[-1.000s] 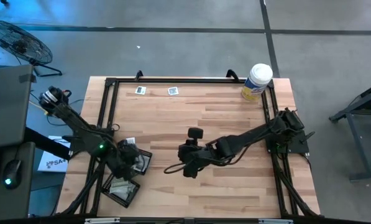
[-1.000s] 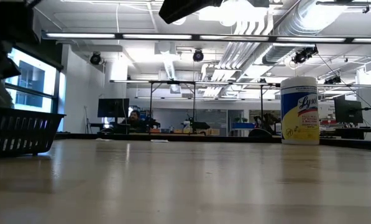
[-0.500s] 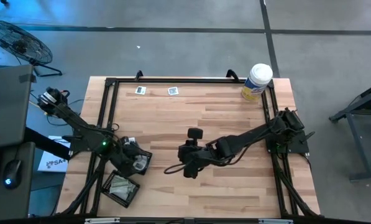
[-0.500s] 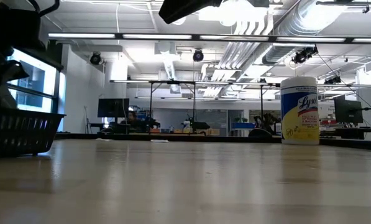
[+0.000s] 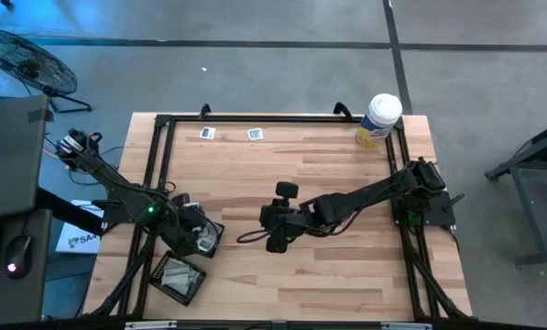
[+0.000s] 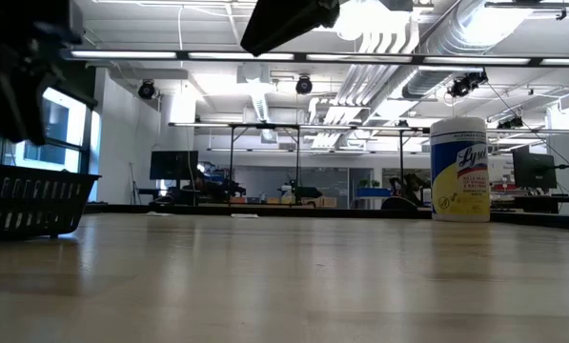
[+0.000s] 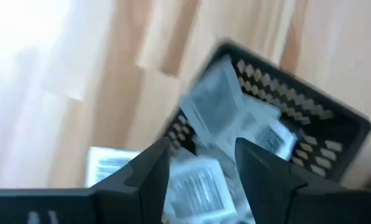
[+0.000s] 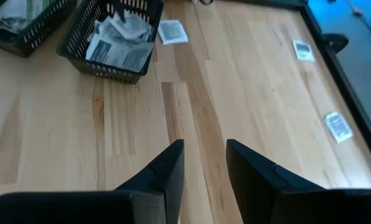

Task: Pick & Place First Aid Supplies
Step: Put the towelette pack into the top black bin

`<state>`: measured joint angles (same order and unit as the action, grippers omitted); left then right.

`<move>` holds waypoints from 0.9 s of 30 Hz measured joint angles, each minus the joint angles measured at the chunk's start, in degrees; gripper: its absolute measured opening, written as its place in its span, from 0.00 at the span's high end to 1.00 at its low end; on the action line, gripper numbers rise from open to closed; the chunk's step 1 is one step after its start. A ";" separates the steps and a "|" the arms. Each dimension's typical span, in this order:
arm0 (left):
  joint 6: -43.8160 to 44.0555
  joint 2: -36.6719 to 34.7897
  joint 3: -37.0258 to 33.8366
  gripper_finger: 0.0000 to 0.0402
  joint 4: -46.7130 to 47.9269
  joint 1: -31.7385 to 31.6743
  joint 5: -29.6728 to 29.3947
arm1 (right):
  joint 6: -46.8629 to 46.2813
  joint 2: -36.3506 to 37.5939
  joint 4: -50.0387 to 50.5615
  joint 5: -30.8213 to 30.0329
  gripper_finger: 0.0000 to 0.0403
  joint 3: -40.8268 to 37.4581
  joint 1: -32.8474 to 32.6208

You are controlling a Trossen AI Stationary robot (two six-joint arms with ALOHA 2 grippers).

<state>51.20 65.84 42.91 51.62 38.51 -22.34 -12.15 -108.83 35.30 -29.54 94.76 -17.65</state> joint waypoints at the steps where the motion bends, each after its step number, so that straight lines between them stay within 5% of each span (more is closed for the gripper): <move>1: -0.01 0.00 0.54 0.55 0.50 0.00 -1.70 | -0.46 -0.20 0.04 0.10 0.72 -0.06 0.02; 8: -0.53 0.00 1.26 0.55 -3.26 0.00 -6.28 | -0.49 -2.77 -0.34 1.02 0.72 -0.07 0.02; 15: -10.61 0.04 -1.15 0.55 -11.08 -1.97 -15.23 | 0.92 -4.49 -0.39 1.41 0.72 -0.07 0.02; 27: -12.47 -0.37 -4.23 0.55 -15.17 -38.42 -12.67 | 3.18 -4.47 -4.52 3.06 0.72 -0.05 -0.67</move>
<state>38.73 65.47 38.68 36.45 0.10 -35.01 -8.97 -113.30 30.78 -26.48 94.72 -18.32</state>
